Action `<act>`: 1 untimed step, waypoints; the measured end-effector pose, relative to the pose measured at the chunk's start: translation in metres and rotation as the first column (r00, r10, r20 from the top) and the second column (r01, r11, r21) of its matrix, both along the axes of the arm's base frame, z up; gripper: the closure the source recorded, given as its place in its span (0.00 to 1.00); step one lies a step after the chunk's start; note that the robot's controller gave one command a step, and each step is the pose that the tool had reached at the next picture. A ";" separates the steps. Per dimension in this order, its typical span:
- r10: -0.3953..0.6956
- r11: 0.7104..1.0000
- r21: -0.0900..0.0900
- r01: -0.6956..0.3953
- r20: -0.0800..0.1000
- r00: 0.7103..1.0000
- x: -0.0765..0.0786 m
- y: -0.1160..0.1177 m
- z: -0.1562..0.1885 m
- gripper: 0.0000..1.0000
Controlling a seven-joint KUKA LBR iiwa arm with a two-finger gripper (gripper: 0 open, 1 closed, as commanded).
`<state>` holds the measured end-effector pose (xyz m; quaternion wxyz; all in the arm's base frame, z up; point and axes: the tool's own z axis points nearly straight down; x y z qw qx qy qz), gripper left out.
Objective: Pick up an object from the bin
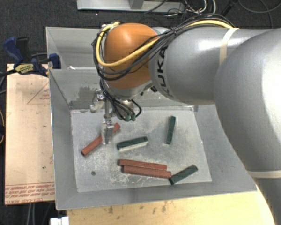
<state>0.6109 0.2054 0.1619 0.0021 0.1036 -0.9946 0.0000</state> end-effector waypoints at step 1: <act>0.091 0.996 0.003 -0.091 0.012 0.996 -0.018 -0.040 -0.042 0.00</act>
Offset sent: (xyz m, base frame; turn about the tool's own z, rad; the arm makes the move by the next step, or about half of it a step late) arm -0.0278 -0.0410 -0.0919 -0.2343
